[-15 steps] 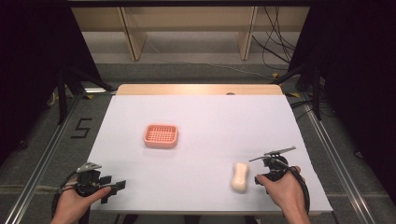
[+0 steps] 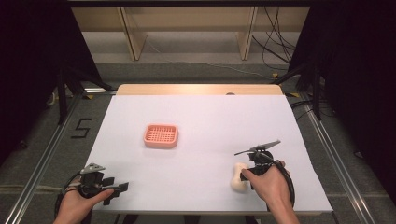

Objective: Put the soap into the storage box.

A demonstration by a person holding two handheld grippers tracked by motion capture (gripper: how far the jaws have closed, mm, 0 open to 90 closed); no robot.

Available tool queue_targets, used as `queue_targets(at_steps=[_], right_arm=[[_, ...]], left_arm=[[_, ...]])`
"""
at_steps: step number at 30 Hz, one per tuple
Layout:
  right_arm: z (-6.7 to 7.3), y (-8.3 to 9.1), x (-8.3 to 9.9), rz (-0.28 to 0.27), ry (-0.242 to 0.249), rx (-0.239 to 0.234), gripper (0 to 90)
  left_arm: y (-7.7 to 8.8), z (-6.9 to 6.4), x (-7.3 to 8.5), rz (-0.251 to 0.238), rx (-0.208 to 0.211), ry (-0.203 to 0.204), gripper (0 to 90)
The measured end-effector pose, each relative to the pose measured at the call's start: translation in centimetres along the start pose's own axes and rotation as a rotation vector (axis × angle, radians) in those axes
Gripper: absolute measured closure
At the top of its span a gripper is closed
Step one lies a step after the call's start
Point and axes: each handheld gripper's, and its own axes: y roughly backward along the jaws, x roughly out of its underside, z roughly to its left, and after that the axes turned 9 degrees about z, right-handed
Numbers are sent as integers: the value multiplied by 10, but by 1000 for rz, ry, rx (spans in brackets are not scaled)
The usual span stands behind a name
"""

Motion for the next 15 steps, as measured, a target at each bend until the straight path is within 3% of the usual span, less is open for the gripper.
queue_targets(at_steps=[1, 2, 3, 4, 6, 8, 11, 13, 15], right_arm=[[1, -1, -2, 3, -1, -9, 489], [9, -4, -4, -18, -63, -25, 482], [9, -4, -4, -18, -63, -25, 482], [5, -4, -8, 16, 9, -8, 477], [7, -5, -9, 14, -10, -6, 476], [7, -6, -11, 23, 17, -1, 471], [11, -7, -12, 17, -22, -7, 468], [11, -8, -13, 34, -17, 14, 466], [12, -8, -13, 33, -27, 2, 462]], left_arm=[[-1, -1, 0, -13, 3, 9, 319], [-2, -1, 0, -11, 5, 12, 319], [-2, -1, 0, -11, 5, 12, 319], [-2, 0, 0, -10, 5, 13, 319], [-2, 0, 0, 4, 1, 5, 319], [-2, 0, 0, 5, 1, 2, 319], [-3, -2, 0, -6, 10, 7, 319], [-3, -2, 1, -10, 10, 5, 319], [-3, -2, 1, -6, 7, 2, 319]])
